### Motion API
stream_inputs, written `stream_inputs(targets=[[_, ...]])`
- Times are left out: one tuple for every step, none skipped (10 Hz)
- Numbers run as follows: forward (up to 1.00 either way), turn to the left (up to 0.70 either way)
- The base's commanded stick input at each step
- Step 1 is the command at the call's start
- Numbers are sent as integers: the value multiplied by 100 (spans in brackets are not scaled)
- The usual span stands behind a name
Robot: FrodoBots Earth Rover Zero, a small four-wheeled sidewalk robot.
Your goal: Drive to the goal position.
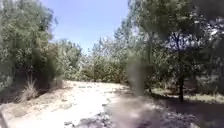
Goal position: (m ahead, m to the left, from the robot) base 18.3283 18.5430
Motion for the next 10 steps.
stream_inputs(targets=[[45,27],[45,27],[45,27],[45,8],[45,2],[45,2],[45,2],[45,2],[45,2],[45,2]])
